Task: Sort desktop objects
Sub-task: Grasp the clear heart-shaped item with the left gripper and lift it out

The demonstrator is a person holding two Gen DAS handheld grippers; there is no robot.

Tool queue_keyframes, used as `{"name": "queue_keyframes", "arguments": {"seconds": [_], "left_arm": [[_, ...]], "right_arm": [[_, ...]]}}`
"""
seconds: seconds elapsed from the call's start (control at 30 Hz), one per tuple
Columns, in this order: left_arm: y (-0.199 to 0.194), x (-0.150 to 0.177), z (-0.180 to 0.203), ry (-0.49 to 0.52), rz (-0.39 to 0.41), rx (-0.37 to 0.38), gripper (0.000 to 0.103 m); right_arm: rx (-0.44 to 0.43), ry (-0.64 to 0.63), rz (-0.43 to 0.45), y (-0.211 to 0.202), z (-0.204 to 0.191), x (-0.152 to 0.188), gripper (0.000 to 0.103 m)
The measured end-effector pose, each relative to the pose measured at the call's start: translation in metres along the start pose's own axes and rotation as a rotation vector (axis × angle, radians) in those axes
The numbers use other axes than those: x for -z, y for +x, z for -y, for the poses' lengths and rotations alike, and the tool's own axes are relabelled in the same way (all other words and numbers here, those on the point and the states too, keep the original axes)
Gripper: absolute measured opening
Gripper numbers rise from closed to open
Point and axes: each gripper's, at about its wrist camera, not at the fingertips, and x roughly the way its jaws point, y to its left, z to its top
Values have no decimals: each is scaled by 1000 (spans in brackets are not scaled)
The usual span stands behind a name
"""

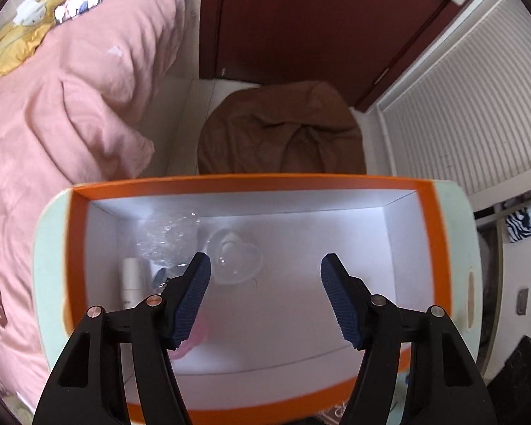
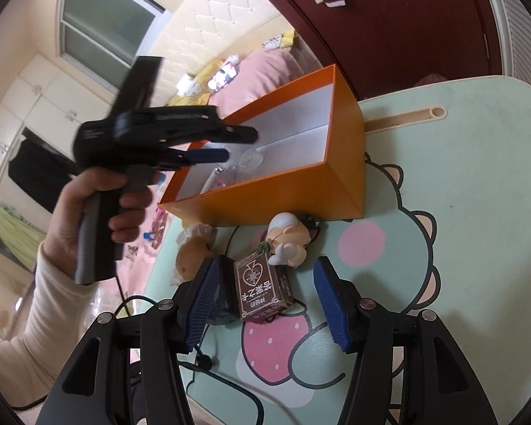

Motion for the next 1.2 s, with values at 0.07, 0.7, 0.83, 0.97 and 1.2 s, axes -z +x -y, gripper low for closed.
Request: {"name": "queue_keyframes", "arguments": {"seconds": [0.07, 0.7, 0.83, 0.97, 1.2], "left_arm": [[14, -1, 1, -10, -53, -11, 66], [22, -14, 4, 52, -21, -93, 41], [12, -11, 2, 46, 30, -27, 40], [-23, 3, 4, 52, 109, 26, 41], [-72, 57, -9, 51, 174, 119, 41]], "right_arm": [[-15, 9, -6, 0, 0, 1, 56], [-47, 34, -26, -7, 1, 5, 57], [-43, 27, -23, -9, 0, 6, 57], [-19, 4, -9, -5, -3, 2, 57], [9, 0, -14, -1, -1, 4, 57]]}}
